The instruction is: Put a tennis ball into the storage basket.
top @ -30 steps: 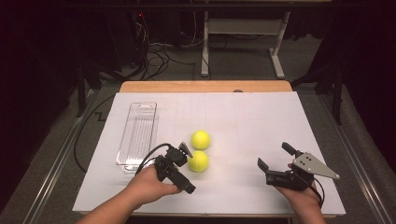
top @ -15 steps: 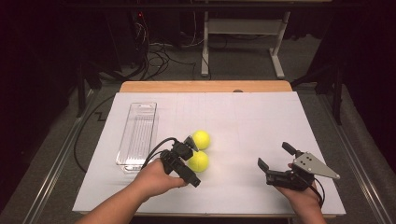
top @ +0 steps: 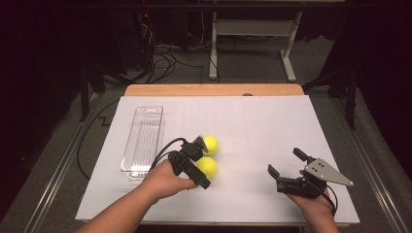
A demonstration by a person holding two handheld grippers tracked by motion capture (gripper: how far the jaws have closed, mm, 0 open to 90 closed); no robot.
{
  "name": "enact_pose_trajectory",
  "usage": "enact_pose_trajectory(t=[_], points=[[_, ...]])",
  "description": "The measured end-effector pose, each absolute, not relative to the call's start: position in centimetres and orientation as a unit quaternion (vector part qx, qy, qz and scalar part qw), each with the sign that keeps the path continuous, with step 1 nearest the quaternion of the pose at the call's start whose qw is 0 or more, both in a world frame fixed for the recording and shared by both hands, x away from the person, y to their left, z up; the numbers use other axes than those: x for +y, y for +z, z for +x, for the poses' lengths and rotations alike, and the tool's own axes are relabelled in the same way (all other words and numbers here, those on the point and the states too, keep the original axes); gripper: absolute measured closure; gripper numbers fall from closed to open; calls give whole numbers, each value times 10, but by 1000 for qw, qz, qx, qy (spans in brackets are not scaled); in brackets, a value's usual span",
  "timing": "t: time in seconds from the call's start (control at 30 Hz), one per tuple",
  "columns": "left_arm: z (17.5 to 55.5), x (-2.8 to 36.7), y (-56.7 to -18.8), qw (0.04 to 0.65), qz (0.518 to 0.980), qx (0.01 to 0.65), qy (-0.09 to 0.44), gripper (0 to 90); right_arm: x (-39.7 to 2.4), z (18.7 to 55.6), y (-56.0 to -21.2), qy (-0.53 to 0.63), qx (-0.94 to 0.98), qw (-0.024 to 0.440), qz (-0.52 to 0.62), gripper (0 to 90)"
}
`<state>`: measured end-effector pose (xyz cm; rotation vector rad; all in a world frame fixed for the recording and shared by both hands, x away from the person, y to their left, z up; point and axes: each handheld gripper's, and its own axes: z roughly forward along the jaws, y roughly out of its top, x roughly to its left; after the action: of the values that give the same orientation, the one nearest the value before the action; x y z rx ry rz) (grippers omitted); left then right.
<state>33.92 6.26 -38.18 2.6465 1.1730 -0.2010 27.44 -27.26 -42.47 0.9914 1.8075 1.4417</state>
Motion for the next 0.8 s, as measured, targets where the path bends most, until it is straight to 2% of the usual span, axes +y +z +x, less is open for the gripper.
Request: enact_pose_trajectory(t=[0.4,0.8], points=[[352,59,-377,135,900,406,-78,6,-273,274,-424,546,683,308,375,1],[361,55,-387,140,897,411,-81,6,-274,274,-424,547,682,308,375,1]])
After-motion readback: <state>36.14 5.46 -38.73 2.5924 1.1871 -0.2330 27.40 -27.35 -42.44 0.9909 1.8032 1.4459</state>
